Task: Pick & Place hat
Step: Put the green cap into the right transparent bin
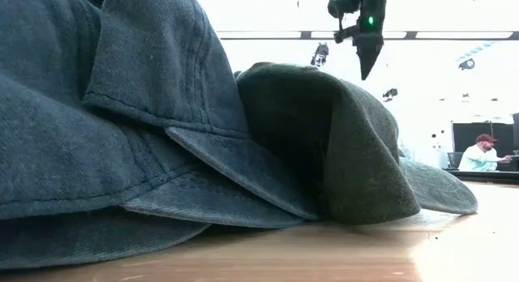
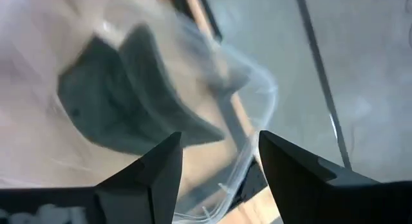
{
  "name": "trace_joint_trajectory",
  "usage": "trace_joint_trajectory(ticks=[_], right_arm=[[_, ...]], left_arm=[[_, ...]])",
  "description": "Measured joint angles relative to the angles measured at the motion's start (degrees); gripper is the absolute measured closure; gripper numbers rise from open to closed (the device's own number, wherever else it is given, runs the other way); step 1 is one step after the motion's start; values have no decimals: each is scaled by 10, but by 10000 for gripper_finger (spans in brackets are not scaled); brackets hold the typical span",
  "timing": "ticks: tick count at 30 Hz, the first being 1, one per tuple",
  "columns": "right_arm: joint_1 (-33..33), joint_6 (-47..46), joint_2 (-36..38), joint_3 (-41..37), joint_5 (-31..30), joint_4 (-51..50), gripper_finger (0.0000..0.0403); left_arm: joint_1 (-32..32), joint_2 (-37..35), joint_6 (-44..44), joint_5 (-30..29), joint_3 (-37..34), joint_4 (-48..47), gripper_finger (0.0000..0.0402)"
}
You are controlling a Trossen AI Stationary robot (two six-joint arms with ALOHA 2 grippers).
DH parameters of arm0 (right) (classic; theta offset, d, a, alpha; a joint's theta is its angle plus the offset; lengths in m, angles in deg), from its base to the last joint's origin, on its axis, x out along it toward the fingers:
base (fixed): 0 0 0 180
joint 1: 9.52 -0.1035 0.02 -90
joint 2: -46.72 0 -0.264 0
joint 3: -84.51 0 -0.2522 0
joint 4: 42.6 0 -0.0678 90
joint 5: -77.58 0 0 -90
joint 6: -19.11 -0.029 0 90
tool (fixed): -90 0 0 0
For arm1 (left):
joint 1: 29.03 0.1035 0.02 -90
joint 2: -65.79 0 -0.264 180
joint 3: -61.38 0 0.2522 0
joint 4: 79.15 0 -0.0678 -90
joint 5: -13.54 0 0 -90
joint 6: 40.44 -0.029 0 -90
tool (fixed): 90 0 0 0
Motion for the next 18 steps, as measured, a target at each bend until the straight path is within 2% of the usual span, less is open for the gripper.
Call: trace_joint_trajectory(ticks=[3, 5, 8, 11, 13, 18], right_arm=[[-5, -27, 0, 66, 44, -37, 202], [-8, -69, 0, 105, 94, -71, 202], [-12, -142, 7, 141, 202, -99, 202], [-26, -187, 36, 138, 312, -99, 202], [-44, -218, 60, 123, 333, -101, 202], [-105, -310, 122, 43, 330, -99, 202]], left_arm=[[0, 0, 0, 0, 0, 0, 367], [0, 0, 0, 0, 0, 0, 367], [0, 0, 0, 0, 0, 0, 367], [0, 0, -4, 0, 0, 0, 367], [0, 0, -4, 0, 0, 0, 367], [0, 0, -4, 1, 0, 0, 367]])
